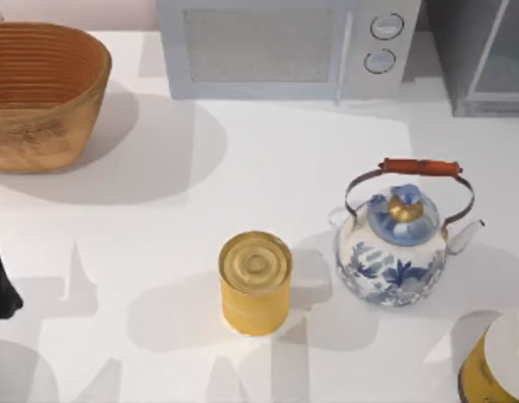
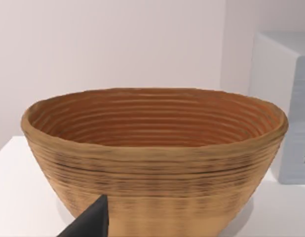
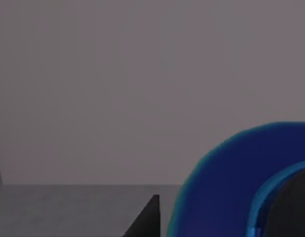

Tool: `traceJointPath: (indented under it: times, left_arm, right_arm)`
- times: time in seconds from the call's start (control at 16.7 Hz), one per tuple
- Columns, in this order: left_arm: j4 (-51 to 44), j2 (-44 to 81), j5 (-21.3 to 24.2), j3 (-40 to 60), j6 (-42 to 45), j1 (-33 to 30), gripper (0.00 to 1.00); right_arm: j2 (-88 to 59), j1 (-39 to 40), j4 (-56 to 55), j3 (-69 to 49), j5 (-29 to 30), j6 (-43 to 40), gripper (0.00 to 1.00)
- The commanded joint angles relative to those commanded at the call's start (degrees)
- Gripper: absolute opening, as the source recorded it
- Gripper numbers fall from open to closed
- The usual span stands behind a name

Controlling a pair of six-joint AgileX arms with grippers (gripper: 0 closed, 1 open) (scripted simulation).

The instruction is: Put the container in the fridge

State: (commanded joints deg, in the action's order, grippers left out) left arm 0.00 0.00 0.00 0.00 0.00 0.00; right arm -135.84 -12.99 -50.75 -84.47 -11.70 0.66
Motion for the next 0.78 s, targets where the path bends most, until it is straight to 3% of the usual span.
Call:
traceJointPath:
  times: [0.3,0.78]
  left_arm:
    - [0.00,0.00,0.00,0.00,0.00,0.00,1.00]
    - [0.00,0.00,0.00,0.00,0.00,0.00,1.00]
  right_arm:
    - [-0.38,0.09,0.50,-0.69,0.12,0.00,0.01]
    - [-0.38,0.09,0.50,-0.69,0.12,0.00,0.61]
